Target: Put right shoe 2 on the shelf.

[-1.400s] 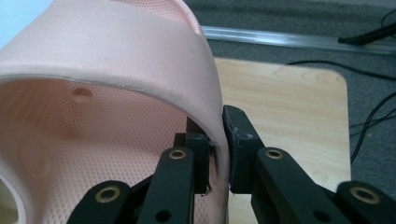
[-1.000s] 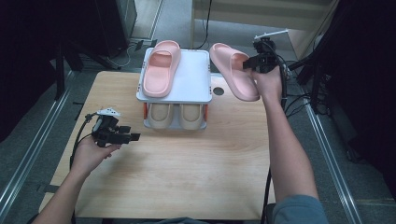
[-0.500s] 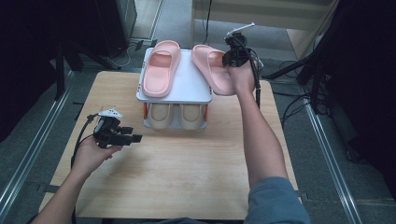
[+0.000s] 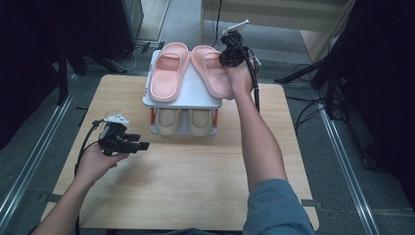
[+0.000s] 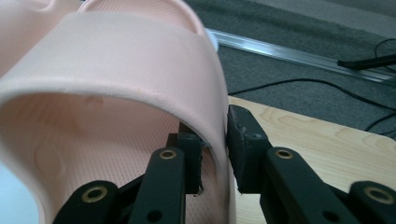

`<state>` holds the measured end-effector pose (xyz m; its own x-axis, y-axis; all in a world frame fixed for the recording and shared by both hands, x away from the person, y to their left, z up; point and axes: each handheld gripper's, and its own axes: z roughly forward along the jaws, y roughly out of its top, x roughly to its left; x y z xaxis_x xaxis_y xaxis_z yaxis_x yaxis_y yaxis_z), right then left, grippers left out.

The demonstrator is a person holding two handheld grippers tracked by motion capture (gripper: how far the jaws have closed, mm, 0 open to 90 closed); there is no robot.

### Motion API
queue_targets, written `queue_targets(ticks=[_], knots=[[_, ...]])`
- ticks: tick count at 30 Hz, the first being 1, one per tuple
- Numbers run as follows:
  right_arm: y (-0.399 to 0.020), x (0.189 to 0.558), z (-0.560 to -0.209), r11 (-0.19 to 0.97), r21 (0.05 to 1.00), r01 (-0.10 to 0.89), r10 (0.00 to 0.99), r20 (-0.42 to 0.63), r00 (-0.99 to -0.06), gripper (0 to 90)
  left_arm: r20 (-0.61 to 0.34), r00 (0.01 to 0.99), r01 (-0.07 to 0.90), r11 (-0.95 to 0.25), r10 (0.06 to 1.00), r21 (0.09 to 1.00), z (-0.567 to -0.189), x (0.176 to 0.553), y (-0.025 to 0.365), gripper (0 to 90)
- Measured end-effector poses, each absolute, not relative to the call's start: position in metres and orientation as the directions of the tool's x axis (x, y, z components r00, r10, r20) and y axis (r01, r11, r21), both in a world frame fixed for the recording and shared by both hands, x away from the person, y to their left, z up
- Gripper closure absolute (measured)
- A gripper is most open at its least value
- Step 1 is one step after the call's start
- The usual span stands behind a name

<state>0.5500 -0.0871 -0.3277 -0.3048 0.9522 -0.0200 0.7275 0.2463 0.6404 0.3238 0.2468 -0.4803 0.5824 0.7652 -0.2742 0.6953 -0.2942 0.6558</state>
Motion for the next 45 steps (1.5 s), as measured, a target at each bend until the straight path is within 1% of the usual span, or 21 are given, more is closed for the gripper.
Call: queue_targets(ticks=[3,6,8,10,12,17,21,24,26,33,39,42,45], knots=[[-0.083,0.547,-0.329,0.257,0.635,0.728,0.943,0.0,-0.332,73.4,-0.275,0.586,0.696,-0.3,0.762,0.652,-0.481,0.324,0.246,39.9],[-0.08,0.544,-0.329,0.261,0.638,0.725,0.94,0.003,-0.342,72.0,-0.27,0.585,0.697,-0.303,0.765,0.65,-0.481,0.324,0.245,39.9],[-0.08,0.541,-0.329,0.255,0.644,0.721,0.935,0.024,-0.353,70.6,-0.27,0.586,0.697,-0.304,0.764,0.65,-0.481,0.324,0.245,39.9],[-0.081,0.537,-0.329,0.247,0.657,0.712,0.928,0.05,-0.368,66.2,-0.27,0.584,0.698,-0.304,0.766,0.648,-0.482,0.324,0.245,39.9],[-0.083,0.533,-0.329,0.242,0.663,0.709,0.924,0.064,-0.376,63.8,-0.27,0.584,0.699,-0.305,0.765,0.647,-0.482,0.325,0.245,39.9],[-0.084,0.523,-0.331,0.244,0.672,0.699,0.902,0.108,-0.418,63.0,-0.27,0.585,0.699,-0.306,0.765,0.646,-0.482,0.325,0.245,39.9],[-0.083,0.512,-0.331,0.251,0.686,0.683,0.887,0.119,-0.446,61.0,-0.267,0.588,0.698,-0.311,0.764,0.646,-0.482,0.325,0.244,40.0],[-0.081,0.504,-0.332,0.271,0.705,0.655,0.879,0.097,-0.468,57.8,-0.268,0.59,0.698,-0.314,0.761,0.644,-0.483,0.325,0.243,40.0],[-0.081,0.499,-0.334,0.276,0.715,0.643,0.876,0.089,-0.475,57.4,-0.271,0.587,0.702,-0.313,0.762,0.64,-0.483,0.325,0.243,40.1],[-0.082,0.489,-0.336,0.242,0.731,0.638,0.852,0.155,-0.501,56.6,-0.267,0.597,0.699,-0.326,0.756,0.637,-0.484,0.326,0.24,40.2],[-0.081,0.483,-0.339,0.245,0.75,0.615,0.843,0.148,-0.517,55.1,-0.265,0.598,0.702,-0.335,0.757,0.628,-0.486,0.327,0.239,40.2],[-0.085,0.482,-0.34,0.237,0.742,0.627,0.831,0.179,-0.526,54.7,-0.266,0.598,0.701,-0.334,0.756,0.63,-0.486,0.327,0.239,40.1],[-0.091,0.478,-0.341,0.224,0.758,0.612,0.817,0.197,-0.543,54.8,-0.264,0.599,0.702,-0.336,0.756,0.629,-0.486,0.327,0.239,40.0]])
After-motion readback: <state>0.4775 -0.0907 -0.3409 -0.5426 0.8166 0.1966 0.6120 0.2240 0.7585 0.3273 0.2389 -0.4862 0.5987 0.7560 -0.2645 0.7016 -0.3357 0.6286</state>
